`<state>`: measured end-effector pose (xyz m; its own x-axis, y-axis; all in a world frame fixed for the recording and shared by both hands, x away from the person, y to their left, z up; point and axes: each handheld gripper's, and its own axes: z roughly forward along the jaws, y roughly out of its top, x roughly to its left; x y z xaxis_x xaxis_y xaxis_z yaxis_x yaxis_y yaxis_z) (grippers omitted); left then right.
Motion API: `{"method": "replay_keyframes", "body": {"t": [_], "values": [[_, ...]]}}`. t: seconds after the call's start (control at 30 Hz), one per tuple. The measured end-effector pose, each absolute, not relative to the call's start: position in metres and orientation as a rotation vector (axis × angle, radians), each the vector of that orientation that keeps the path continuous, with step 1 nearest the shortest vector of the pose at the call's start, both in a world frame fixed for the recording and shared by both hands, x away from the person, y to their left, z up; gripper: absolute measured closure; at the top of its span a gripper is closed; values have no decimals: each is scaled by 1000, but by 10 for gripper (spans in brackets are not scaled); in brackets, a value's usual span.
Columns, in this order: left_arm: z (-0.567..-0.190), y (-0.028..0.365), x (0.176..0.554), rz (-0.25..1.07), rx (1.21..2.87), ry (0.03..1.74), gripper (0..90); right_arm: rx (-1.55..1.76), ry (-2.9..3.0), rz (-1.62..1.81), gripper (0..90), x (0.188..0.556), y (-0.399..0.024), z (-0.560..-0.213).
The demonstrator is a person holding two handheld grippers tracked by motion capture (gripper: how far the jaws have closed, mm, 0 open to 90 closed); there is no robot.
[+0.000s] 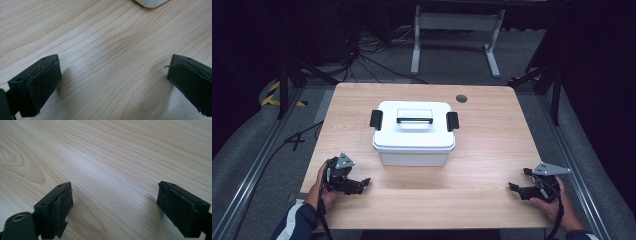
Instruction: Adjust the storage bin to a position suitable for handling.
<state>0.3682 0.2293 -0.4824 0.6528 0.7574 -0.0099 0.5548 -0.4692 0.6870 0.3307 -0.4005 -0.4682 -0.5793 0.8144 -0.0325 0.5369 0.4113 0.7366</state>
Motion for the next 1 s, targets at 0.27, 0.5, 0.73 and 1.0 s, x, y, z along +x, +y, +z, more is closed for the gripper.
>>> {"method": "replay_keyframes", "body": {"t": [0.27,0.5,0.73,1.0], "values": [[-482,230,369,377,2204,1003,0,1158,2285,980,137,330,-401,-468],[-483,230,369,376,2199,989,3,1148,2305,963,159,330,-401,-466],[-483,230,368,373,2193,997,3,1123,2358,938,218,333,-400,-462],[-483,231,369,360,2206,982,1,1062,2441,943,309,336,-395,-451]]}}
